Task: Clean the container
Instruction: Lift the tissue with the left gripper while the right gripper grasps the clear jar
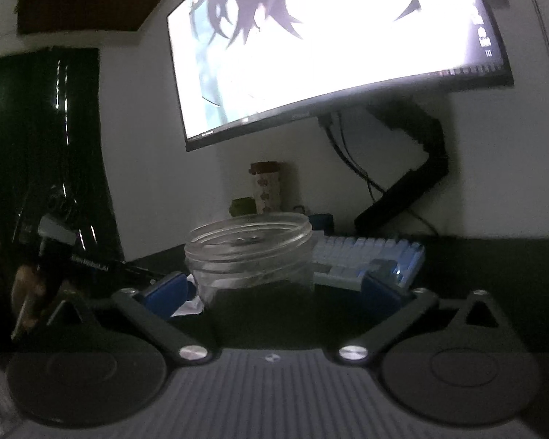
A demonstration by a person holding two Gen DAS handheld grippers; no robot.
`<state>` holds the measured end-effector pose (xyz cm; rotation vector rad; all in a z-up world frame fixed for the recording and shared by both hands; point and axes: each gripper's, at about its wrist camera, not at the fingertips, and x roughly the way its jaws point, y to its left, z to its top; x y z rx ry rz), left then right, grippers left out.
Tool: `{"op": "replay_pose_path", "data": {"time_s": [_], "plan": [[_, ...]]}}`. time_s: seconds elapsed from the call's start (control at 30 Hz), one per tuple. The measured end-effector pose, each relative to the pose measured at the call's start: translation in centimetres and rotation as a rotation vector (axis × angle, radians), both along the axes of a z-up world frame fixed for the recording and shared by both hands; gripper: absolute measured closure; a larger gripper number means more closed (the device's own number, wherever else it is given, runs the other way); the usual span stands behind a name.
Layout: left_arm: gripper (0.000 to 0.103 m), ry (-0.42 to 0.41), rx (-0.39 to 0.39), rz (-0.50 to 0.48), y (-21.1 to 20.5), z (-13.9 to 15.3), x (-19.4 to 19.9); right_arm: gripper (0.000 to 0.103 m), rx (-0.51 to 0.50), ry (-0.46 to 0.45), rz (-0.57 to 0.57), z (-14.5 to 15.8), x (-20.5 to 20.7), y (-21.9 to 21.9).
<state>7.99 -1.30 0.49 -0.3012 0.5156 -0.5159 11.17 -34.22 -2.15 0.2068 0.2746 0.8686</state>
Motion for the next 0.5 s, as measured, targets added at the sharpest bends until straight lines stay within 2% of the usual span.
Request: {"op": "replay_pose_path", "data": {"time_s": [0.1, 0.17, 0.4, 0.5], "plan": [[0.097, -0.043, 0.027, -0.005, -0.5, 0.2, -0.7, 0.000, -0.011, 0.005, 0.012, -0.2, 0.4, 0.3], [0.097, -0.044, 0.020, -0.003, -0.6, 0.3, -0.8, 0.000, -0.021, -0.006, 0.016, -0.3, 0.6, 0.5], [0.097, 0.029, -0.109, -0.022, 1.1, -0.5, 0.6, 0.000, -0.014, -0.034, 0.053, -1.0, 0.9, 0.5], [0.097, 0.027, -0.144, -0.036, 1.8, -0.6, 0.8, 0.003, -0.004, -0.049, 0.066, -1.6, 1.0, 0.4]]}}
